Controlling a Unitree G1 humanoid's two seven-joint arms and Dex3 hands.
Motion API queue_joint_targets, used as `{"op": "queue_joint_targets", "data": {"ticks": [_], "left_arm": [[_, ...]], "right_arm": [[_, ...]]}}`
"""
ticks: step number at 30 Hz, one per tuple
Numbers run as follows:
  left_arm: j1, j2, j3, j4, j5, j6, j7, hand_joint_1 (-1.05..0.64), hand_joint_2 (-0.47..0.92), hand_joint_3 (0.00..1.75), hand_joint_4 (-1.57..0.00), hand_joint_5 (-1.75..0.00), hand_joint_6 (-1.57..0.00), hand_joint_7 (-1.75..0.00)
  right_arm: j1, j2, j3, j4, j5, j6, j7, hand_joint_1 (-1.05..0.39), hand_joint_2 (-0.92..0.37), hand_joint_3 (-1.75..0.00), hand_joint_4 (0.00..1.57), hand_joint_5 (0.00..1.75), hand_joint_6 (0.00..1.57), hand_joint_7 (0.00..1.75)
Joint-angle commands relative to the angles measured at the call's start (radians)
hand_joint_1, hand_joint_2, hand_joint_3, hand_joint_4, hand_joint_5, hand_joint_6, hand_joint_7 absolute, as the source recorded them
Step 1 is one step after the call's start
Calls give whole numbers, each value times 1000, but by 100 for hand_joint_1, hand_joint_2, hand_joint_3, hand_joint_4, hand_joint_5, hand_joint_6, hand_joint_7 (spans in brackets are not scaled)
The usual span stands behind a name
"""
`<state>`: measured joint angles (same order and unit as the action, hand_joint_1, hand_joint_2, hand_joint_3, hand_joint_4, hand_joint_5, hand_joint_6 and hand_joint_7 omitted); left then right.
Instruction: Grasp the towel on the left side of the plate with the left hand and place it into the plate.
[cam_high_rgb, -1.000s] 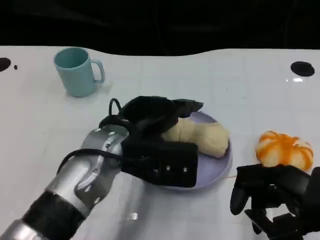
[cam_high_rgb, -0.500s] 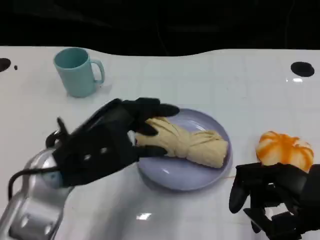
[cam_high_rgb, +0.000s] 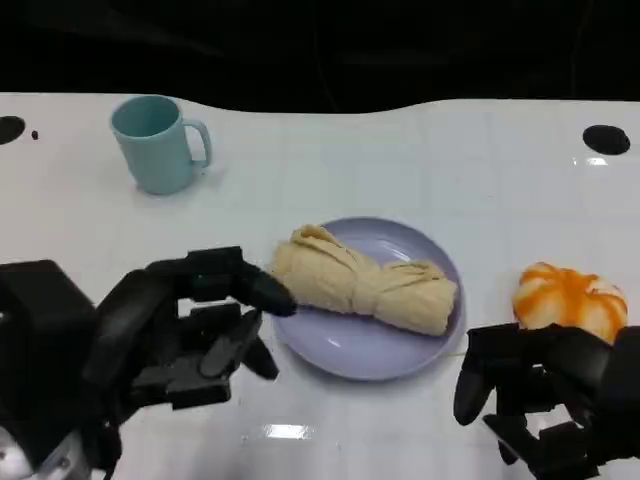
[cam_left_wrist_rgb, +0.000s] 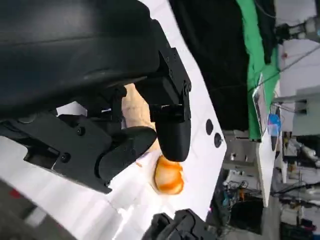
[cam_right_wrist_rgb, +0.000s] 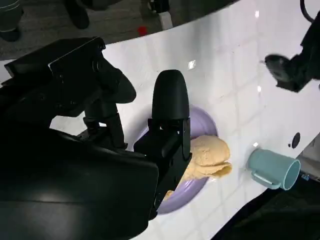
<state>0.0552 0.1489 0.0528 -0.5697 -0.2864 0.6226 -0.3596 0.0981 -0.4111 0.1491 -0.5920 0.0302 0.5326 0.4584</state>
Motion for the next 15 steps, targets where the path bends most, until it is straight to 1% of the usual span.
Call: {"op": "queue_joint_targets", "data": {"ticks": [1,2,5,8,12,15], "left_arm": [[52,13,51,-61,-105,117,19,-10,55,122,-83,-168,-76,-149],[59,14,58,-65,-119,130,24,-10,54,124,-82,-172,-75,-154],[58,16,72,-60,-151,185,48,-13,52,127,-81,-174,-71,-162],[39,8,77,-43,-177,251,84,-11,55,125,-81,-175,-68,-170],[18,-2,81,0,-205,291,103,-10,60,121,-81,-175,-66,-174],[8,3,74,29,-212,286,99,-9,61,121,-81,-175,-67,-175]], "right_arm": [[-1,-4,-6,11,9,-12,0,5,-60,-105,69,168,68,142],[-1,-6,-6,10,7,-9,-1,5,-60,-105,69,168,69,142],[1,-10,-12,13,7,-14,1,5,-60,-106,70,169,69,142],[6,-15,-22,18,9,-22,5,5,-60,-106,70,168,69,142],[13,-17,-35,26,12,-36,8,5,-59,-106,70,168,69,142],[16,-21,-43,34,14,-46,12,5,-58,-107,70,168,69,141]]}}
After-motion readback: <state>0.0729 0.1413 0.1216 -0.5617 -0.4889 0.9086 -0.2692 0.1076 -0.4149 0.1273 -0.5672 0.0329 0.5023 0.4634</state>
